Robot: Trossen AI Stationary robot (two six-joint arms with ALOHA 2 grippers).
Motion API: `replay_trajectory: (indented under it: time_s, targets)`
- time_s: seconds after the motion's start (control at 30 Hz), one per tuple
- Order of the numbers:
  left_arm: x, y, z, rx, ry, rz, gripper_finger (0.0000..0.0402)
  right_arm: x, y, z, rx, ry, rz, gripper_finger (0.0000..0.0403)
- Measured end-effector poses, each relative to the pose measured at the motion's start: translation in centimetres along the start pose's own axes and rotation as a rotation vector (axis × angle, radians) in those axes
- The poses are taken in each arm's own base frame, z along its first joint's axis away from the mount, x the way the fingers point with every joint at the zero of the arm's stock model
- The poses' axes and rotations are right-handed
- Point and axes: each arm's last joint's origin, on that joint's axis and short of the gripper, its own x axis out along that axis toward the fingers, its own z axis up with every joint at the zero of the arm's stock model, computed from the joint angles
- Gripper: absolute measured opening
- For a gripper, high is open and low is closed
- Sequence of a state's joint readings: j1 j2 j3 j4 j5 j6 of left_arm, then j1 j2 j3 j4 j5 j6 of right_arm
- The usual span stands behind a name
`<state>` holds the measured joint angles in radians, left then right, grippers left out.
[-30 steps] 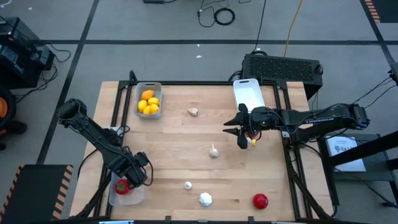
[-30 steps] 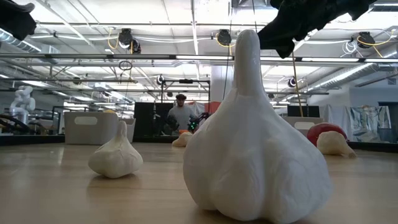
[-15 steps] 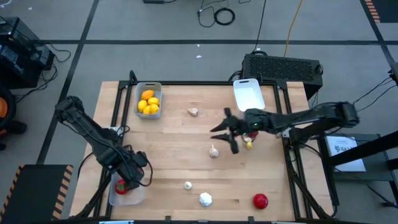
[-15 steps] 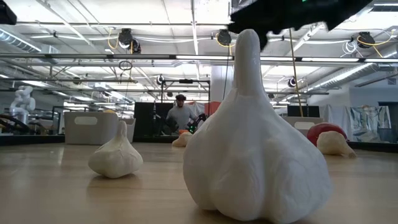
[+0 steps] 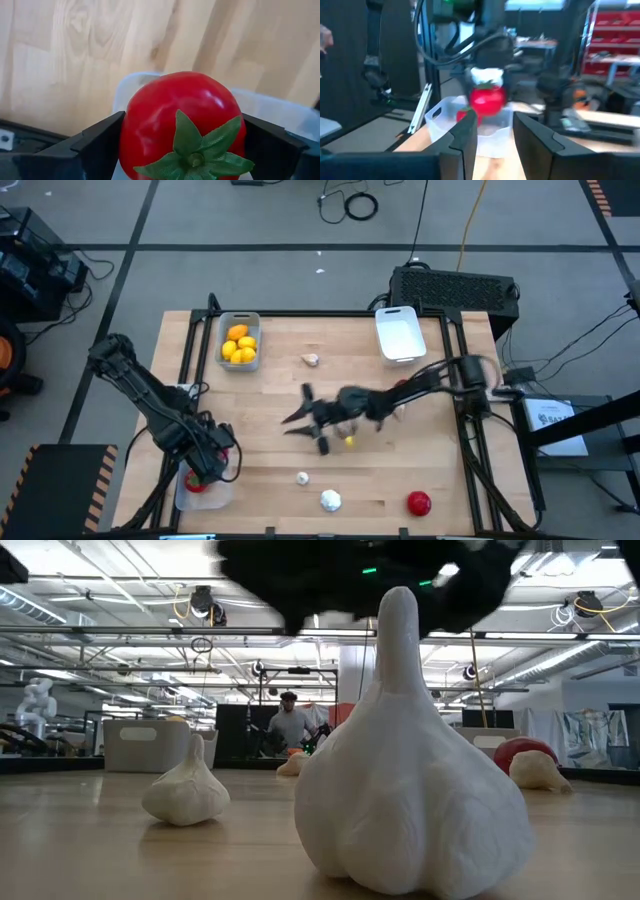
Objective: Sort produce into baskets
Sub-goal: Put the red tomato into the transparent bin
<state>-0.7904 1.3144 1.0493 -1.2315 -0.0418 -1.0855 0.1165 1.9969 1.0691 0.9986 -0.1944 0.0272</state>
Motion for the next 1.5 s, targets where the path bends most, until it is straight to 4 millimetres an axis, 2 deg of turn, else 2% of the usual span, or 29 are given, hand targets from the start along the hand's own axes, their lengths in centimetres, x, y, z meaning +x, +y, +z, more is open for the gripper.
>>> replay_trajectory:
  time_s: [0.1, 0.27, 0.4, 0.5, 0.63, 0.87, 1.13, 1.27, 1.5]
  targets:
    - [0.8, 0.4, -0.4, 0.004, 0.033, 0.035, 0.0353, 3.4, 0.7, -1.5, 0.027, 0.002, 0.035, 0.0113]
    - [1.1, 0.3, -0.3, 0.012, 0.025, 0.019, 0.0353, 7.5, 1.5, -2.5, 0.009, -0.059, 0.059, 0.0081]
    - [1.1, 0.0, -0.1, 0.029, 0.008, -0.012, 0.0353, 10.1, 1.2, -4.3, 0.048, -0.072, 0.058, 0.0042]
    - [1.1, 0.0, -0.1, 0.027, 0.009, -0.010, 0.0353, 11.7, 0.8, -4.7, 0.056, -0.112, 0.057, 0.0010]
    - [1.1, 0.0, -0.1, 0.027, 0.014, -0.012, 0.0353, 13.5, 0.2, -5.1, 0.049, -0.125, 0.051, 0.0006]
    - [1.1, 0.0, -0.2, 0.027, 0.023, -0.016, 0.0353, 15.8, -0.6, -4.8, 0.031, -0.109, 0.042, 0.0001]
    - [1.1, 0.0, -0.2, 0.034, 0.025, -0.016, 0.0353, 17.6, -0.9, -5.6, 0.030, -0.067, 0.036, 0.0000]
    - [1.1, 0.0, -0.2, 0.047, 0.027, -0.019, 0.0353, 17.9, -1.0, -6.9, 0.040, -0.007, 0.028, 0.0000]
    - [1.1, 0.2, 0.1, 0.032, 0.026, -0.016, 0.0353, 17.9, -1.2, -7.1, 0.046, 0.025, 0.035, 0.0000]
